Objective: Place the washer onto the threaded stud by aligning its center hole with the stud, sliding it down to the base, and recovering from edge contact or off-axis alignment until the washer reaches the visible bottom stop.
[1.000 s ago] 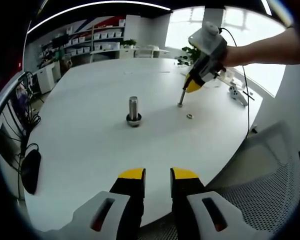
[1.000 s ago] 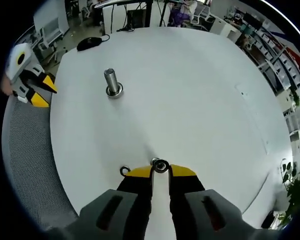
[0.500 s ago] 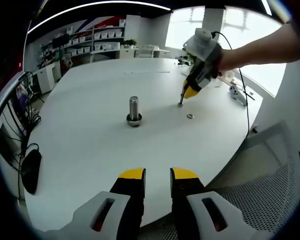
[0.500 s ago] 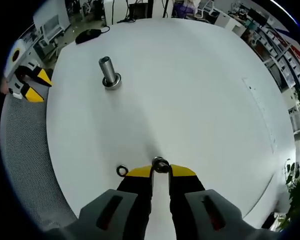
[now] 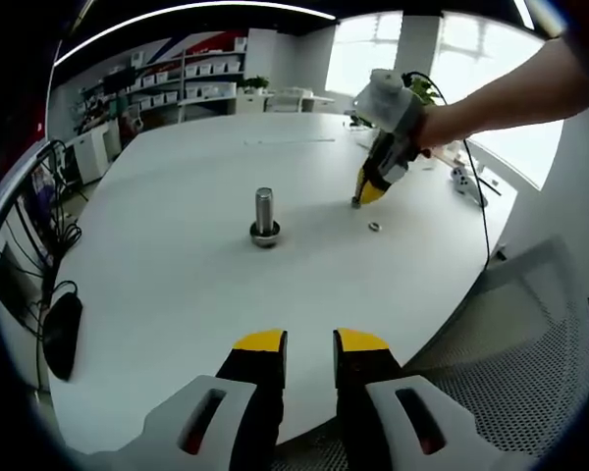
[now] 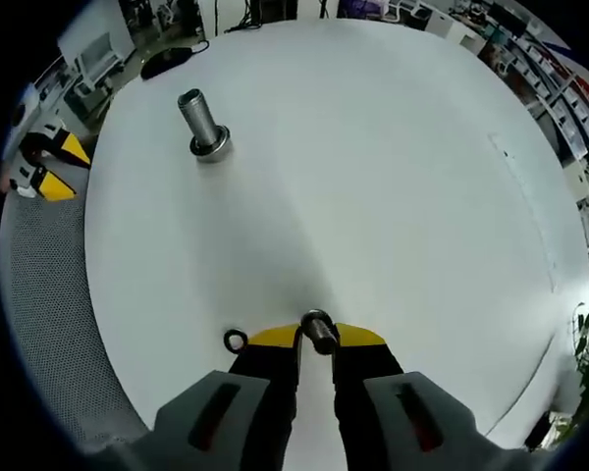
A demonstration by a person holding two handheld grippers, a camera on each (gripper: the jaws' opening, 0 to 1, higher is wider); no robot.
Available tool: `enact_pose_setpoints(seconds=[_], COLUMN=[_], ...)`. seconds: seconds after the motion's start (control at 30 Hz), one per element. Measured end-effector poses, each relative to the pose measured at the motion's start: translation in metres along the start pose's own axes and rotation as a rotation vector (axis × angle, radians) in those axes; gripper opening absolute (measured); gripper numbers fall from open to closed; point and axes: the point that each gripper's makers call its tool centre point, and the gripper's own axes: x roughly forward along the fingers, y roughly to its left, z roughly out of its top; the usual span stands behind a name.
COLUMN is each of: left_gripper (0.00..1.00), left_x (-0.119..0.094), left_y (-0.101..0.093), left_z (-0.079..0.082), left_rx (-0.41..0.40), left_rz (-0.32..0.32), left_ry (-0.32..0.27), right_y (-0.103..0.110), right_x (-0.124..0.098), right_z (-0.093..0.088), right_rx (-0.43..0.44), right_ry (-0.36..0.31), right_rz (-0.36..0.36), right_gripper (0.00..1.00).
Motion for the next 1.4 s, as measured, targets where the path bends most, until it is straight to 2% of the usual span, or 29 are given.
enact_pose_setpoints(seconds=[0.47, 0.7, 0.83, 1.4], left_gripper=[0.16, 0.16, 0.16, 0.16], left_x=[0.0, 0.0, 0.0, -0.001], left_y=[0.0, 0.001, 0.001, -0.001], left_z=[0.0, 0.001, 0.001, 0.001], left_rx=[0.001, 0.0, -0.001, 0.0], left_rz=[0.004, 0.005, 0.005, -0.004], left_ry=[-0.002, -0.004, -0.005, -0.001], right_y=[0.001, 0.001, 0.008, 0.041], right_x=[-0.001, -0.003, -0.004, -0.011], right_z=[-0.004, -0.013, -0.017, -0.022], right_rx=[0.008, 0.029, 0.094, 0.1], right_ry=[0.004, 0.019, 0.012, -0.014], right_rz=[0.003, 0.001, 0.015, 0.045], right_gripper=[0.16, 0.18, 0.22, 0.24])
